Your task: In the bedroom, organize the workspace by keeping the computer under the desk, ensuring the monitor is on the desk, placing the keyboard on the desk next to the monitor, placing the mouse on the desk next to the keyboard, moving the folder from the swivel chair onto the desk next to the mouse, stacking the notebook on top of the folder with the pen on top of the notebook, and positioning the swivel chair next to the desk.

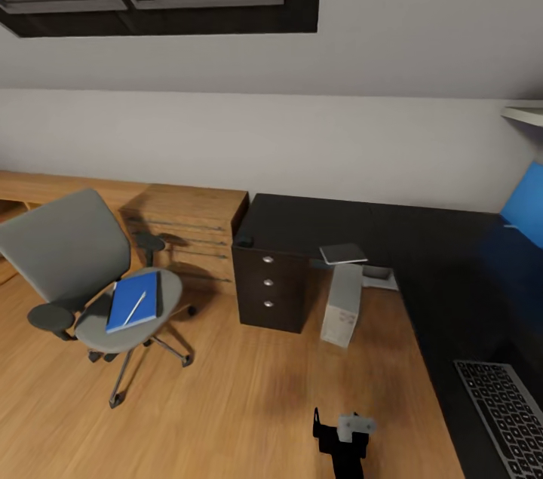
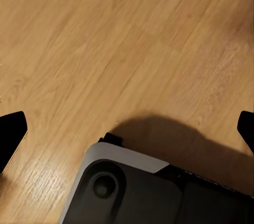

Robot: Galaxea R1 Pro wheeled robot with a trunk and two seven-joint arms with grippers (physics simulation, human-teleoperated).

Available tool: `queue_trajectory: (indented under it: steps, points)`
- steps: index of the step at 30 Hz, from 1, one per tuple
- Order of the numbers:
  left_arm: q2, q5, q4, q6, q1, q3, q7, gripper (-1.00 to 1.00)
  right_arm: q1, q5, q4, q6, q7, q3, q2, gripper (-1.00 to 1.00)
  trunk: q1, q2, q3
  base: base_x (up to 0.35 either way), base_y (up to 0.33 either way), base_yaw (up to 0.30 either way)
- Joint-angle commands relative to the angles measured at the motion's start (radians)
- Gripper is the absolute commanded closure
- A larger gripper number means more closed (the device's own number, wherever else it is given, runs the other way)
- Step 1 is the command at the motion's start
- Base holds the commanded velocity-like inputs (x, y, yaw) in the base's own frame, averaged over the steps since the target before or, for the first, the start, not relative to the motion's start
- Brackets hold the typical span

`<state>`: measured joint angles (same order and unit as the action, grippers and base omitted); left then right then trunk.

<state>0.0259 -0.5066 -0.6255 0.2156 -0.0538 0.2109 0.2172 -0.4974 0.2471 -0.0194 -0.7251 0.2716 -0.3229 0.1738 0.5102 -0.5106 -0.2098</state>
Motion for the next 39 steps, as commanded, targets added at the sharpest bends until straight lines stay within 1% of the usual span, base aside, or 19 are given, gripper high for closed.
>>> queue_trajectory:
  steps: [1,7,13,20,26,33,39]
  points:
    - [0.002,-0.009,-0.002,0.004,0.0,0.008,0.008,-1.0,-0.001,0.006,-0.002,-0.003,0.005,-0.009,0.001,-1.0,0.001,-0.001,0.0,0.305,0.204,0.0]
    - [0.002,-0.009,-0.002,0.006,0.0,0.008,0.009,-1.0,-0.001,0.006,-0.002,-0.004,0.005,-0.01,0.001,-1.0,0.001,-0.001,0.01,0.305,0.195,0.0]
    - [0.001,-0.008,-0.002,0.008,0.0,0.008,0.01,-1.0,-0.001,0.005,-0.002,-0.004,0.005,-0.01,0.001,-1.0,0.001,-0.001,0.019,0.287,0.055,0.0]
    - [0.0,-0.001,-0.011,0.051,0.0,0.008,0.007,-1.0,-0.001,0.003,-0.002,-0.004,0.005,-0.01,0.001,-1.0,0.001,-0.001,0.03,0.032,0.003,0.0]
    - [0.002,-0.001,-0.014,0.06,0.0,0.007,0.004,-1.0,-0.001,0.002,-0.002,-0.004,0.005,-0.011,0.001,-1.0,0.001,-0.001,0.04,0.003,0.0,0.0]
    - [0.003,-0.003,-0.084,0.06,0.0,0.004,0.004,-1.0,-0.001,0.001,-0.002,-0.004,0.005,-0.01,0.001,-1.0,0.001,-0.001,0.051,0.0,0.0,0.0]
    - [0.005,-0.004,-0.105,0.053,0.0,0.002,0.005,-1.0,-0.001,0.0,-0.002,-0.004,0.003,-0.01,0.001,-1.0,-0.022,0.041,0.079,0.0,0.0,0.0]
